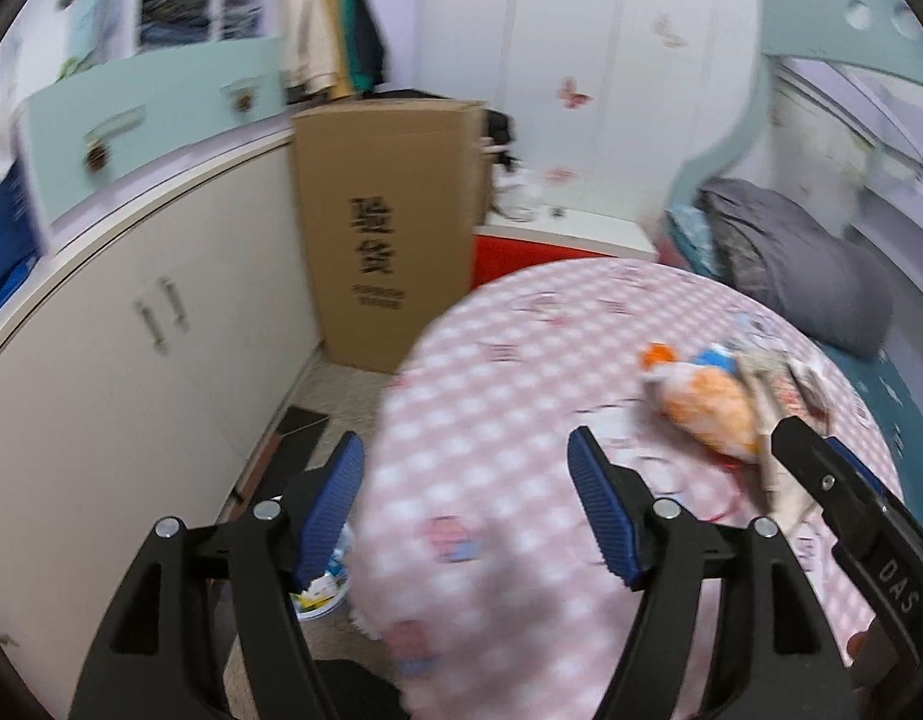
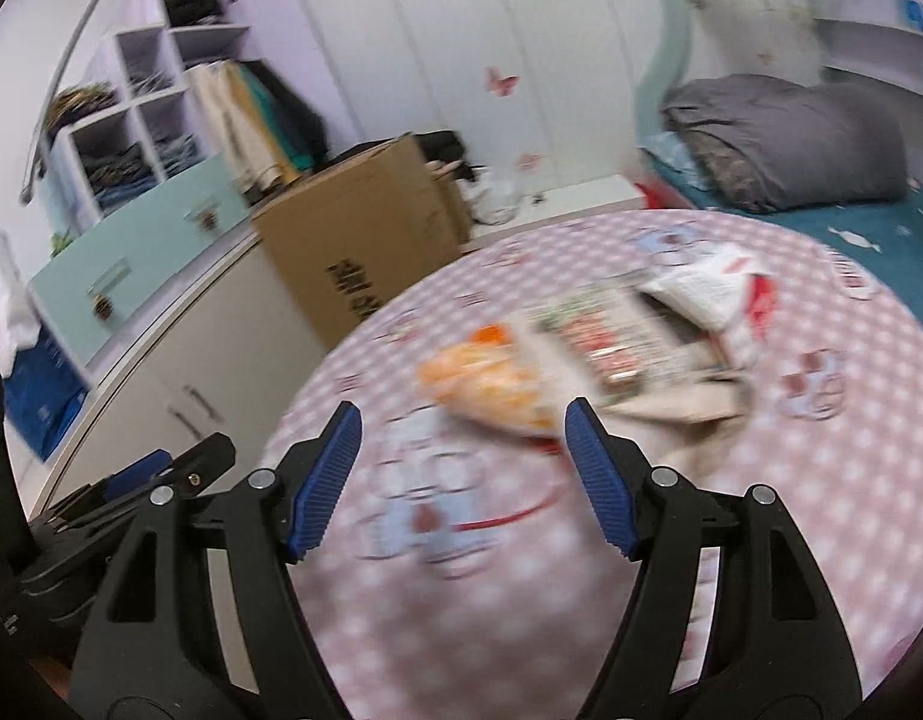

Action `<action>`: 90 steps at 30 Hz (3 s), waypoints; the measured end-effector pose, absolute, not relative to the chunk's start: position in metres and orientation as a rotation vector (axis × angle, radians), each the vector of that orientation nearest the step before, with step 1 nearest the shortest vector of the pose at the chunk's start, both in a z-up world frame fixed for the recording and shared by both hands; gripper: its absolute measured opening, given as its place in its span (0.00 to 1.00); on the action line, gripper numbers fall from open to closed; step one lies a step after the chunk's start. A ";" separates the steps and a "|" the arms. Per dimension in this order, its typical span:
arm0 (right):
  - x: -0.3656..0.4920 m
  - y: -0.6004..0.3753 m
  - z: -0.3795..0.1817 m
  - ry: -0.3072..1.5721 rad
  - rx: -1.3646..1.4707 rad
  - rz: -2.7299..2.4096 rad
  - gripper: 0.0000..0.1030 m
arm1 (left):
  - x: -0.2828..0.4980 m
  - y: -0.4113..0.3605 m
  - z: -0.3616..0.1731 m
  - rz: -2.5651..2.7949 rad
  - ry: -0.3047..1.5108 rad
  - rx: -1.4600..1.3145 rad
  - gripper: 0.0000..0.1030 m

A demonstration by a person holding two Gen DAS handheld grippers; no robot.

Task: Collect trash
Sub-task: 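Move both open tools back over the table, then grasp orange snack bag with left tool while right tool grasps red-white stick wrapper, then carry orange bag and red wrapper to the wastebasket and release both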

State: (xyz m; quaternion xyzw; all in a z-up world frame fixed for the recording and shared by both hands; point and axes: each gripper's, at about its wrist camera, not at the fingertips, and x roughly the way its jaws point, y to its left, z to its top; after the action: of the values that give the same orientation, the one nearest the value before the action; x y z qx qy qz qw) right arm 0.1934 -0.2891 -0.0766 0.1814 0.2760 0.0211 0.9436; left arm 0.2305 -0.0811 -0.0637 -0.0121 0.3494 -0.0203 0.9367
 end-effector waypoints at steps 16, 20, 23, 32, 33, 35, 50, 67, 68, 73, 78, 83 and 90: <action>0.244 -0.338 -0.098 0.649 0.276 0.031 0.55 | 0.285 -0.161 -0.083 -0.142 0.769 -0.084 0.72; 0.254 -0.342 -0.105 0.678 0.267 0.040 0.45 | 0.298 -0.167 -0.093 -0.169 0.787 -0.129 0.71; 0.256 -0.343 -0.108 0.686 0.247 0.030 0.35 | 0.305 -0.175 -0.097 -0.196 0.780 -0.134 0.71; 0.258 -0.338 -0.106 0.675 0.210 0.035 0.23 | 0.319 -0.191 -0.110 -0.318 0.811 -0.172 0.30; 0.257 -0.338 -0.106 0.672 0.212 0.036 0.22 | 0.317 -0.189 -0.109 -0.320 0.805 -0.177 0.26; 0.254 -0.336 -0.103 0.659 0.215 0.035 0.17 | 0.314 -0.182 -0.105 -0.312 0.792 -0.192 0.21; 0.238 -0.271 -0.066 0.612 0.190 0.123 0.15 | 0.269 -0.091 -0.064 -0.156 0.654 -0.215 0.17; 0.256 -0.070 -0.069 0.686 0.060 0.434 0.15 | 0.235 0.097 -0.067 0.173 0.684 -0.295 0.17; 0.258 -0.058 -0.072 0.694 0.050 0.451 0.15 | 0.234 0.105 -0.071 0.185 0.690 -0.298 0.17; 0.270 0.001 -0.091 0.738 0.013 0.541 0.15 | 0.233 0.157 -0.090 0.297 0.712 -0.307 0.17; 0.283 0.046 -0.114 0.781 0.003 0.604 0.15 | 0.236 0.199 -0.110 0.401 0.748 -0.304 0.17; 0.299 0.083 -0.137 0.793 -0.009 0.646 0.33 | 0.240 0.230 -0.127 0.500 0.773 -0.278 0.17; 0.306 0.088 -0.153 0.810 -0.020 0.604 0.57 | 0.243 0.241 -0.141 0.537 0.811 -0.260 0.17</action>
State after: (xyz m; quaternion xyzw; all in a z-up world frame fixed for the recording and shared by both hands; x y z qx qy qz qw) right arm 0.3056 0.0882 -0.1532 -0.0098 0.3881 0.2892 0.8750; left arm 0.2431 0.2409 -0.1414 -0.1246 0.3885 0.2572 0.8760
